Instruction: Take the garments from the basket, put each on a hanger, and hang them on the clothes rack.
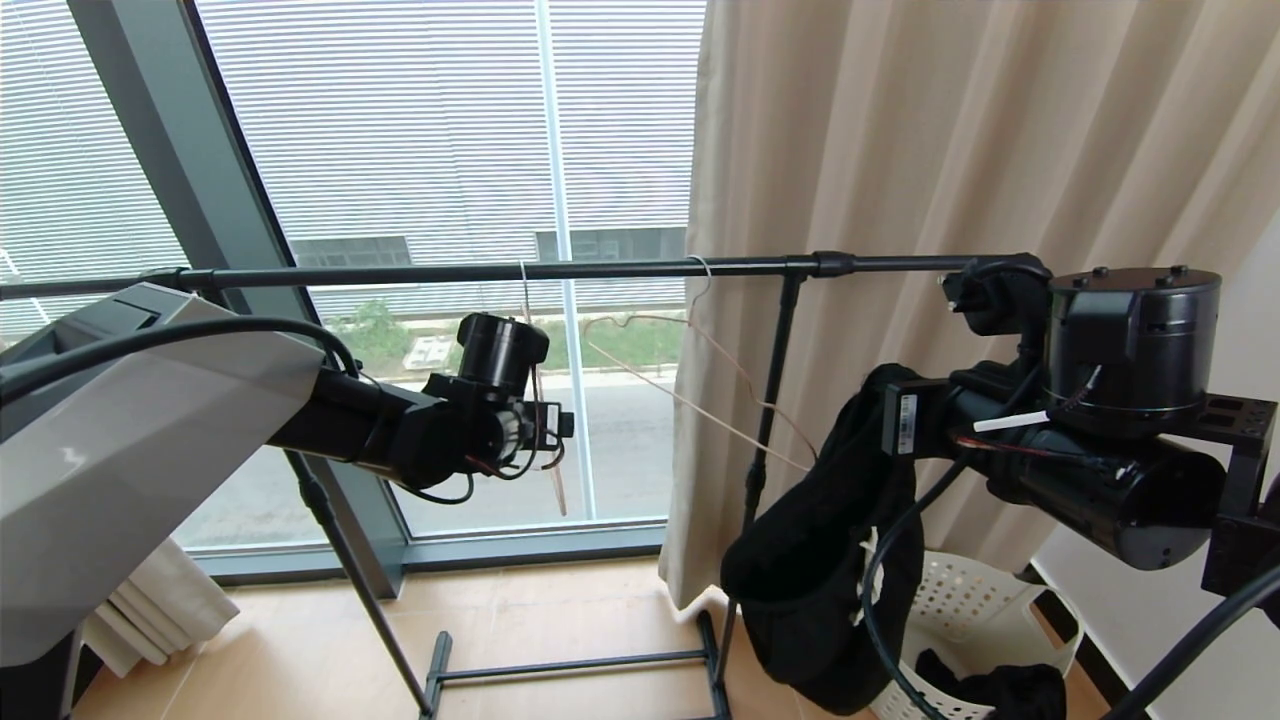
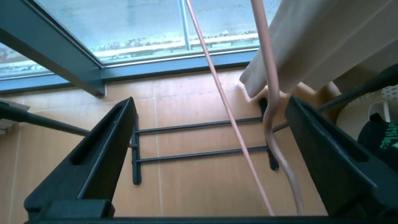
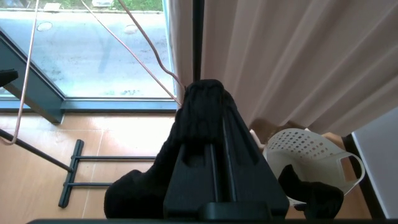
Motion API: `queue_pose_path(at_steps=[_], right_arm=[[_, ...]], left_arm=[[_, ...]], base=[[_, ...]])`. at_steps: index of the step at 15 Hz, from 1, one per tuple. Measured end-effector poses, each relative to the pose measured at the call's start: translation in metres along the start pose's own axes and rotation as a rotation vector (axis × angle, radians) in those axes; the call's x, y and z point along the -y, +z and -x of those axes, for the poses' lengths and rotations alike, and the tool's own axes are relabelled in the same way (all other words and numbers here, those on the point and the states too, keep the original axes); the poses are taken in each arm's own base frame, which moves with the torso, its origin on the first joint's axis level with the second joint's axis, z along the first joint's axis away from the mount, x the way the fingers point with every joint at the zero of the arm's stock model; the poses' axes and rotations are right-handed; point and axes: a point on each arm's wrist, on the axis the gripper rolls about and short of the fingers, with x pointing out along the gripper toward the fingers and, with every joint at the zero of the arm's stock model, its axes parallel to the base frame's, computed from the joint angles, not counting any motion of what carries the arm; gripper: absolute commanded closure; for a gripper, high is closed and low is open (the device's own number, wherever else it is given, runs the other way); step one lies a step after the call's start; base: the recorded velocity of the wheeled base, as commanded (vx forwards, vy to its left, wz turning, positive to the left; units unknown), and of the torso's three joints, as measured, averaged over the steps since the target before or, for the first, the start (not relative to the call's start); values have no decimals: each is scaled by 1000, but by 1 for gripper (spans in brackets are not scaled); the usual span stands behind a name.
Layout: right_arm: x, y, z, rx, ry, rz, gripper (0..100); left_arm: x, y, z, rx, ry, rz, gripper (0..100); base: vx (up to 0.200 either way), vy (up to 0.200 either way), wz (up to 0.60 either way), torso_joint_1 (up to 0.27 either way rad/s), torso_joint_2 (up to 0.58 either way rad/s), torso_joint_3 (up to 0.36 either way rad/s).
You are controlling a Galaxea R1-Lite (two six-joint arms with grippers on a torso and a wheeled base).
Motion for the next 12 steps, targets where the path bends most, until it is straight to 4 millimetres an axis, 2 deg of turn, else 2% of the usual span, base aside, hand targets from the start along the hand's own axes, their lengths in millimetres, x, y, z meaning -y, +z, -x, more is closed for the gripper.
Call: queue_pose_path(at_steps=[7, 8, 12], right_arm=[[0, 0, 0, 1, -1, 0, 100], [0, 0, 0, 1, -2, 0, 100], [0, 0, 0, 0, -2, 0, 100]], left_arm=[[4, 15, -4, 51, -7, -2, 0], [6, 16, -8, 54, -9, -11, 100], [8, 11, -16, 40, -6, -18, 100]], base=[[0, 0, 0, 0, 0, 0], [0, 0, 0, 0, 0, 0], [0, 0, 0, 0, 0, 0]])
